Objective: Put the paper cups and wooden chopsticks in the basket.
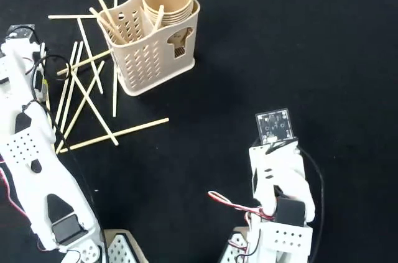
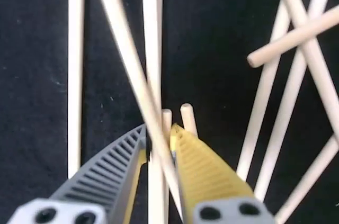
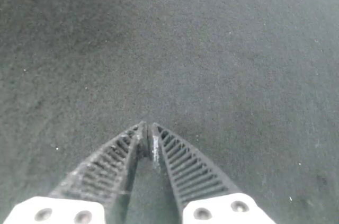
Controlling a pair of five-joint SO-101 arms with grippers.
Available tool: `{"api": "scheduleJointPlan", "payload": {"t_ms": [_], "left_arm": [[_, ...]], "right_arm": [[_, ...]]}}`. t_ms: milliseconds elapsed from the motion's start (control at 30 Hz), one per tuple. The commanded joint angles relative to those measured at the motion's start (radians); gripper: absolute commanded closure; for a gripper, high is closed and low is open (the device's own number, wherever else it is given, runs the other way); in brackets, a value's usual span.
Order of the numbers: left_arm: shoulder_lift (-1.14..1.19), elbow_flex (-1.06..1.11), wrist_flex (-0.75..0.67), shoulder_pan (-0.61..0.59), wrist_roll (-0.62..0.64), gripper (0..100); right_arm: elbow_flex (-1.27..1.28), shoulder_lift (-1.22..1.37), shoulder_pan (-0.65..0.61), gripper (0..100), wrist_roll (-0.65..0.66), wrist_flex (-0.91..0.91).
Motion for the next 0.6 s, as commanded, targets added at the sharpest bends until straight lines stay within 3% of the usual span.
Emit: {"api": "scheduleJointPlan", "payload": {"t_ms": [0, 233, 567], "left_arm": [[0.028, -0.108, 0.098, -0.012, -0.006, 97], [0.025, -0.263, 0.16, -0.008, 0.025, 97], [-0.17, -0.285, 0.163, -0.013, 0.23, 97]], "right_arm": [[0.001, -0.067, -0.014, 98.4, 0.008, 0.0], [0.001, -0.067, -0.012, 98.4, 0.008, -0.002], [0.001, -0.067, -0.012, 98.4, 0.008, -0.005]]}}
